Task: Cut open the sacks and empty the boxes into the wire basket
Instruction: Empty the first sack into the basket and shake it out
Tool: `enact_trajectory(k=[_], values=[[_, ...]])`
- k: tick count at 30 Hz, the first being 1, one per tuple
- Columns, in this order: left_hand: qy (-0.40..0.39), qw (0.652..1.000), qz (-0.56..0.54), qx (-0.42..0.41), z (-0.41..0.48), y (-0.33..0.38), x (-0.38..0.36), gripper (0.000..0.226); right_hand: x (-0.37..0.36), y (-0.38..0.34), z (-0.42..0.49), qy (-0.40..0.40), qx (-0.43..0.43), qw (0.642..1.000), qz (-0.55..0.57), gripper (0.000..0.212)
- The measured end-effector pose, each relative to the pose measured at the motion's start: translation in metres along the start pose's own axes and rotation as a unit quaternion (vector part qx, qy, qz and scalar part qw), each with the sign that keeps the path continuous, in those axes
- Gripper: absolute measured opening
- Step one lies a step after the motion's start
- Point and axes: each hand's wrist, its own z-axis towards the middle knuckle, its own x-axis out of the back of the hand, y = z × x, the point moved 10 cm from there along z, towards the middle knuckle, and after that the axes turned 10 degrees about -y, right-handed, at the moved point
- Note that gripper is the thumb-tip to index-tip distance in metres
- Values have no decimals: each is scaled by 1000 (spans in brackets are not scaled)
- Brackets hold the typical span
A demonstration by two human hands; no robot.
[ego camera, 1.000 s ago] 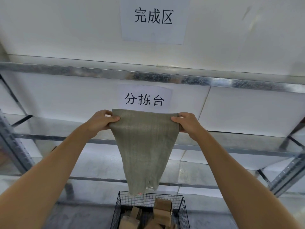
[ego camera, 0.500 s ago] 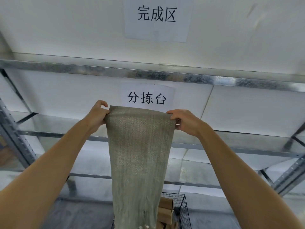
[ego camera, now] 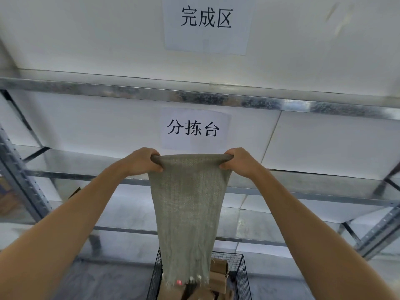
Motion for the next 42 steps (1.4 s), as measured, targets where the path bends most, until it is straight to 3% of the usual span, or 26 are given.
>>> enact_trajectory(k=[3,5,8,10,17,19,25,27,30,32,35,37,42], values=[[51,997,-60,-13,-3,-6,16,17,13,10,-3,43,6,998,53,19],[51,987,-154,-12,-6,-11,20,6,17,21,-6,52,-7,986,159,15],[27,962,-272,0,-6,-17,14,34,10,31,-6,28,-28,960,276,25],[40,953,-301,-3,-5,-18,13,38,8,31,-7,31,-31,954,296,30],[158,945,-288,12,-9,-19,28,20,20,11,-10,110,24,971,212,24],[126,956,-265,4,-9,-14,27,7,18,5,-10,93,25,973,210,26],[-20,979,-202,9,-16,-8,10,26,-3,2,-6,-27,-22,981,189,24],[-44,985,-164,11,-15,-7,3,39,-17,-2,-4,-84,-15,987,134,38],[-38,996,-80,7,-11,-3,0,57,-26,-8,2,-105,5,994,34,53],[-35,999,-34,3,-8,-3,-1,55,-26,-8,6,-90,10,996,-17,51],[-1,1000,-20,-4,-7,-7,6,28,-15,-10,6,-22,29,997,-63,20],[41,999,-4,-3,-8,-7,14,11,-6,-9,5,17,26,997,-73,12],[45,996,-81,-9,-14,-6,21,30,8,-8,2,27,6,999,-23,23]])
